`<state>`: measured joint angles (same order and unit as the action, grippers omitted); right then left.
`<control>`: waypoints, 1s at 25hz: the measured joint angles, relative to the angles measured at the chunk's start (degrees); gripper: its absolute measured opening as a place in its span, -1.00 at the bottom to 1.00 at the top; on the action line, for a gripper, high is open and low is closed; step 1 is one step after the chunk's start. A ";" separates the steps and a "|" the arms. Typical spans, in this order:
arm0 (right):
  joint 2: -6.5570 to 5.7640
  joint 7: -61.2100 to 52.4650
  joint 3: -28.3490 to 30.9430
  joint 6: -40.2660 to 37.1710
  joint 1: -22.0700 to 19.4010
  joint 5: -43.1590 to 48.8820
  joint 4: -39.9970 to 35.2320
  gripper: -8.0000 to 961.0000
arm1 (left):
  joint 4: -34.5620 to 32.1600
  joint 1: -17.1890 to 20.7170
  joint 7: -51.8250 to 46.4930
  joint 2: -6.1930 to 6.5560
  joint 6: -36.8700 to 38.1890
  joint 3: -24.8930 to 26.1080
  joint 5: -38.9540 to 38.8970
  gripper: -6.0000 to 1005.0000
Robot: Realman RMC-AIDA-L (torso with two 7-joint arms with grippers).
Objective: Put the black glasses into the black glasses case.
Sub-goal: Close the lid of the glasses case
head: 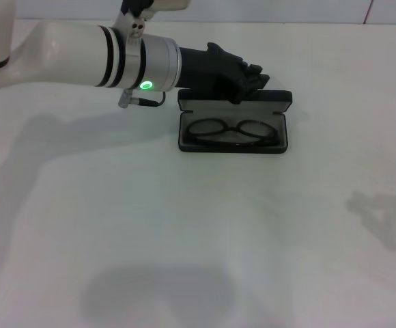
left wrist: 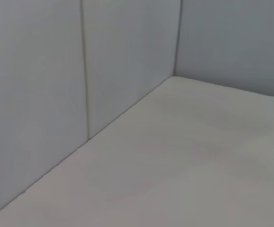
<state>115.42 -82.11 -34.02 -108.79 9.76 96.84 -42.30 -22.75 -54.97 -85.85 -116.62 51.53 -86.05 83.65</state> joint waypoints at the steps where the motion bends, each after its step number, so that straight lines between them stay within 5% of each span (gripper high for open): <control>1: 0.01 0.03 -0.09 0.09 0.06 0.06 0.03 -0.63 | 0.03 0.20 0.07 0.00 -0.61 0.00 0.02 -0.63; 25: 0.06 0.88 -0.03 0.10 0.52 1.02 3.54 -0.59 | -0.03 1.50 0.08 -1.66 -1.05 -0.47 3.97 -0.63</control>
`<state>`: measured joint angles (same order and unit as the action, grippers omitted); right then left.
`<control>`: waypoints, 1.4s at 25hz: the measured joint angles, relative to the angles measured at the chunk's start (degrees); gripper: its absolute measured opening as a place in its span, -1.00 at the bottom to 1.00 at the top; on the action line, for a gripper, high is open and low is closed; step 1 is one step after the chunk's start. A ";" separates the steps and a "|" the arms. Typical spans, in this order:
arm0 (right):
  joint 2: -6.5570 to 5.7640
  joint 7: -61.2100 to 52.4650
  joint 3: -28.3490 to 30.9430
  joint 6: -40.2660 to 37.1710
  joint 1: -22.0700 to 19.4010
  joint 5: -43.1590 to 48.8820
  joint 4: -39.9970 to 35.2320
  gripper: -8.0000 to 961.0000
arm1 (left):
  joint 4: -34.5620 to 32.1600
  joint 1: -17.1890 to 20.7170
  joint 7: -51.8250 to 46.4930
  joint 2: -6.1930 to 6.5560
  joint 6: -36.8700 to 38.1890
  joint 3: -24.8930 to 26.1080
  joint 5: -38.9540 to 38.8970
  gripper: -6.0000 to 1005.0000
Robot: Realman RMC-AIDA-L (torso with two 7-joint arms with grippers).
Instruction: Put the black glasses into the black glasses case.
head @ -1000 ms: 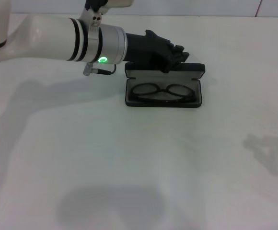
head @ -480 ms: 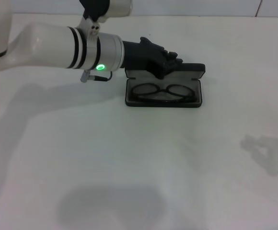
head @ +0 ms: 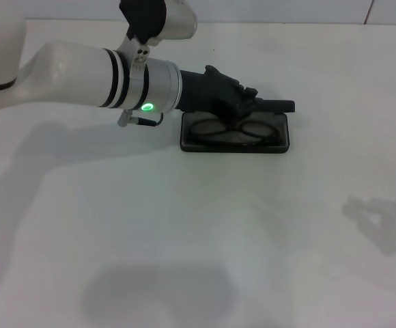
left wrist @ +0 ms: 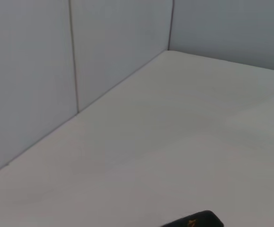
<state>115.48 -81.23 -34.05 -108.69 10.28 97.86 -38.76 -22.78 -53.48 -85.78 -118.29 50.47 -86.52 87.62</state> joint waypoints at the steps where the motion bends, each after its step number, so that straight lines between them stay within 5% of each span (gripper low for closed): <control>1: -0.01 0.04 0.03 -0.03 -0.01 0.01 0.15 -0.59 | 0.00 0.04 -0.03 -0.05 0.42 -0.02 0.13 -0.63; 15: 0.00 0.11 -0.05 -0.27 0.58 0.04 0.26 -0.57 | -3.31 4.43 0.94 -1.14 4.84 -0.14 4.49 -0.58; 21: -0.22 3.45 0.34 -3.92 -0.02 0.03 -0.78 -0.56 | -23.73 15.95 1.00 -1.11 15.42 2.20 3.35 -0.54; 26: -0.07 5.64 -1.49 -7.53 2.24 0.03 -1.74 -0.55 | -31.55 25.56 5.87 -0.79 37.08 14.96 -0.74 -0.50; 30: 0.68 8.17 -3.16 -8.95 5.20 -0.96 -1.05 -0.55 | -28.16 27.32 1.49 1.56 48.98 23.99 -1.12 -0.47; 35: 0.72 8.38 -5.41 -8.41 9.48 -2.15 0.13 0.04 | -21.30 27.65 0.90 4.62 55.40 25.88 -2.61 -0.04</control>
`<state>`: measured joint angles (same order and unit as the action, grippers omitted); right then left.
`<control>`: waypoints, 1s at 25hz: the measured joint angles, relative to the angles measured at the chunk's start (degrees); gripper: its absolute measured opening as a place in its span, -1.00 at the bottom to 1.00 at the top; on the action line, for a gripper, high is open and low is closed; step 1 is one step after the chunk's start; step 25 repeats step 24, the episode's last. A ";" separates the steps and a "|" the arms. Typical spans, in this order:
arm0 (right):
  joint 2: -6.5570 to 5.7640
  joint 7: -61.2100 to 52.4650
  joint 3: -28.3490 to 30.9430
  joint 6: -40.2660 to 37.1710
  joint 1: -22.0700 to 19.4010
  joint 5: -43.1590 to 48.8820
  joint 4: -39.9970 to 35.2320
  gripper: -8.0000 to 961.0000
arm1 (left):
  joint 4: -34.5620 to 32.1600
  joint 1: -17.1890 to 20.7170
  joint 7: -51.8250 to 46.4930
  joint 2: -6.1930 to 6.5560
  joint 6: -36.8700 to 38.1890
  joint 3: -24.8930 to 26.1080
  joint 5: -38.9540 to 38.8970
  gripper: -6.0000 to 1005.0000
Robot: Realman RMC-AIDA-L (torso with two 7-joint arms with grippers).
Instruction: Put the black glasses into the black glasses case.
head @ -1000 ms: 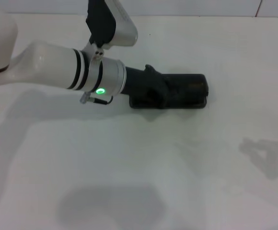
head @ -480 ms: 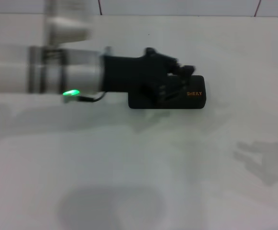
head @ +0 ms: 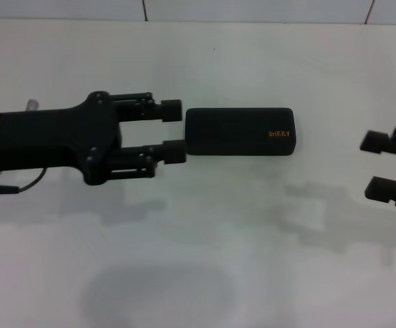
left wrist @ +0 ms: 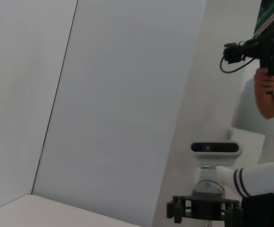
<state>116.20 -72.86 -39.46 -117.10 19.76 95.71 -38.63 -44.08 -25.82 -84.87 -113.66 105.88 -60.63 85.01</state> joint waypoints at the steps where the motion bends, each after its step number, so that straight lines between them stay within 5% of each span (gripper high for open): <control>1: -0.03 -0.02 -0.23 0.06 0.87 0.00 -0.05 0.12 | 1.02 0.09 0.58 0.19 0.55 0.42 0.03 0.18; 2: -0.09 -0.08 -0.35 0.10 1.27 0.00 -0.14 0.20 | 1.50 0.18 0.83 0.28 0.86 0.54 0.07 0.41; 9: -0.41 -0.80 -1.03 0.46 4.16 0.35 -0.35 0.64 | 2.79 0.73 3.58 0.20 3.85 0.30 0.90 0.42; 25: -0.24 -1.68 -5.99 3.05 6.11 0.16 0.05 0.64 | 4.54 -0.83 3.39 -0.04 0.54 0.65 4.41 0.44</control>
